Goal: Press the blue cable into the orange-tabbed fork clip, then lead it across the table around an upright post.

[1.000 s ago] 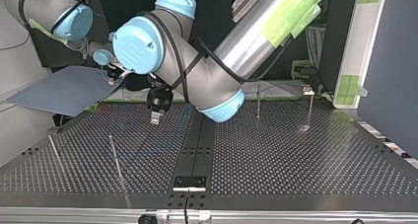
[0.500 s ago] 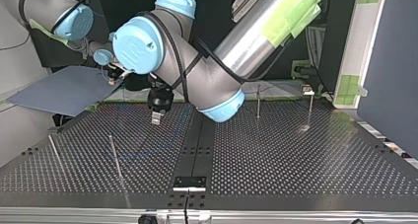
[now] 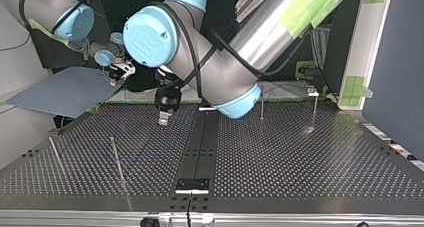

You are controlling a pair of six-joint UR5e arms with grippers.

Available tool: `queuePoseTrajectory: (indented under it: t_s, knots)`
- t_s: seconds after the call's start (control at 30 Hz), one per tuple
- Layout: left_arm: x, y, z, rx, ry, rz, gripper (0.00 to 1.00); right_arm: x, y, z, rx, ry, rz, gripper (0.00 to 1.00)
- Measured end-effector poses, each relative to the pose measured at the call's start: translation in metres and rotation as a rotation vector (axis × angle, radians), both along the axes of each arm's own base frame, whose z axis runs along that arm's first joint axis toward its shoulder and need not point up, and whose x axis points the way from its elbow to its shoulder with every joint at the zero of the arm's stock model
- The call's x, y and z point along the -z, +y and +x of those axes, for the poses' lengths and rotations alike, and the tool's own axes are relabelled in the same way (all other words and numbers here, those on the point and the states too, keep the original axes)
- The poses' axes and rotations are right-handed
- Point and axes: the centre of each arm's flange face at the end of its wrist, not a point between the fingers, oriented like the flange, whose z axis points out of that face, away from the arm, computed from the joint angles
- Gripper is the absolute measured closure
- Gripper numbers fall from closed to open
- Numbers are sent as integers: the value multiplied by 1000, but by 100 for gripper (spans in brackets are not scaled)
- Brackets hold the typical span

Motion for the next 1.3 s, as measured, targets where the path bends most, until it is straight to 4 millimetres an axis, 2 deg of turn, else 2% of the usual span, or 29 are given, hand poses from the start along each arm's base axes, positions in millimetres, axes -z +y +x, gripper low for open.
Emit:
queuePoseTrajectory:
  t_s: [0.47,0.77,1.03,1.3]
  knots:
    - [-28,69,25,-31,-52,-238,0,0,0,2,-8,2,0,100]
    - [-40,102,30,-42,-94,-328,0,0,1,4,-11,3,0,100]
    - [-45,114,19,-45,-128,-387,0,0,1,4,-12,3,0,100]
    - [-18,115,20,-49,-122,-423,0,0,1,4,-12,3,0,100]
